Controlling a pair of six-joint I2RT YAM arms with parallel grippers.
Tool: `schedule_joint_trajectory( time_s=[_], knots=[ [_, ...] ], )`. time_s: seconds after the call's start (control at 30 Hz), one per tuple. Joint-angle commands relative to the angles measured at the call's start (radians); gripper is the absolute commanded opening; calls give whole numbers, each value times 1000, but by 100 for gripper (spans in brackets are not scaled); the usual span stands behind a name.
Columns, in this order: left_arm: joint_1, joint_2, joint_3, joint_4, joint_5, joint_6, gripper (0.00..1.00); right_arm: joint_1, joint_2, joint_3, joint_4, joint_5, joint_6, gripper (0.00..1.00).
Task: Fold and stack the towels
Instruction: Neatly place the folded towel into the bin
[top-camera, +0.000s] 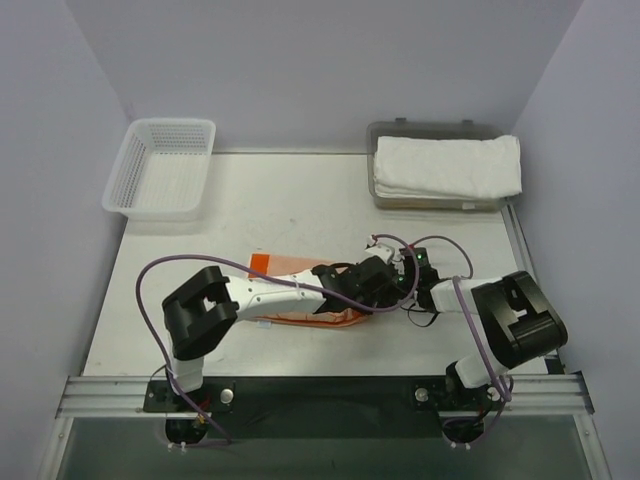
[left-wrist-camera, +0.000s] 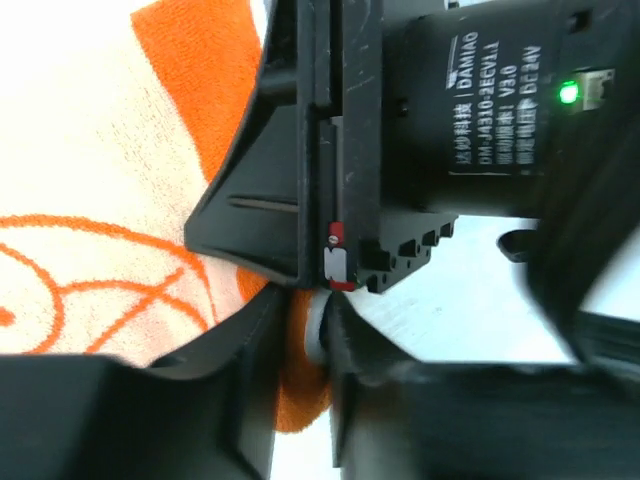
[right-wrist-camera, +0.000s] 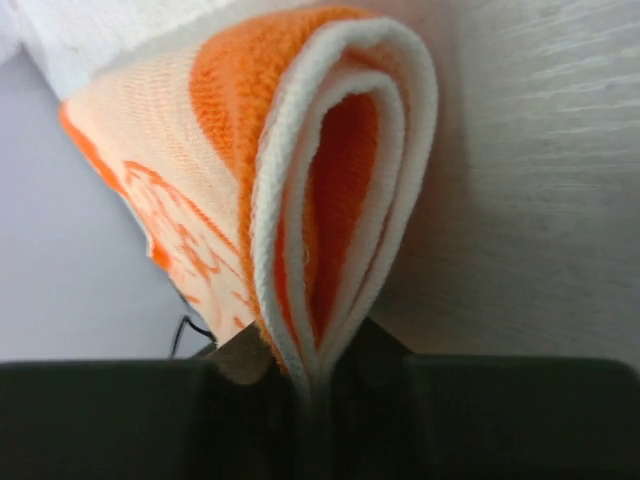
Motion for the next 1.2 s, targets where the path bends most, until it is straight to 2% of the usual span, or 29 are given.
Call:
schedule_joint_trajectory(
  time_s=[0.0,0.07,0.1,0.23,0.3,0.37,0.4,0.43,0.5,0.53,0.57,0.63,0.67,0.8,0.87,1.0,1.17],
  knots=[
    [3,-59,8,56,0,-23,41,4,-5,47,-90,34,-66,0],
    [20,-89,-29,63,1,-15,51,2,-16,105,-182,59,-132,0],
    [55,-126,-38,64,15,-15,64,2,-23,129,-212,71,-153,0],
    [164,-250,-102,50,47,8,92,-2,-17,275,-353,117,-271,0],
    [218,-347,-139,25,56,28,98,-7,15,403,-443,134,-340,0],
    [336,-414,-171,2,101,58,97,-9,48,502,-507,137,-376,0],
    [389,-480,-202,-7,117,69,98,-12,90,606,-512,129,-411,0],
    [488,-514,-222,-15,156,96,97,-16,113,655,-550,129,-425,0],
    [592,-598,-253,-42,183,136,97,-22,188,763,-595,123,-451,0],
    [642,-623,-285,-48,194,179,98,-32,219,869,-611,114,-477,0],
    [736,-648,-300,-59,216,199,97,-36,248,933,-644,108,-486,0],
    [822,-708,-355,-65,242,254,98,-55,335,1107,-675,82,-506,0],
    [866,-724,-378,-67,208,264,98,-62,364,1161,-705,79,-517,0],
    [891,-806,-519,17,162,267,98,-111,510,1447,-798,69,-586,0],
    [905,-795,-584,48,164,264,97,-156,555,1600,-838,30,-633,0],
    [913,-710,-547,4,170,269,97,-263,639,1761,-845,-98,-661,0],
    [913,-674,-543,4,184,264,98,-387,654,1841,-859,-167,-720,0]
  ],
)
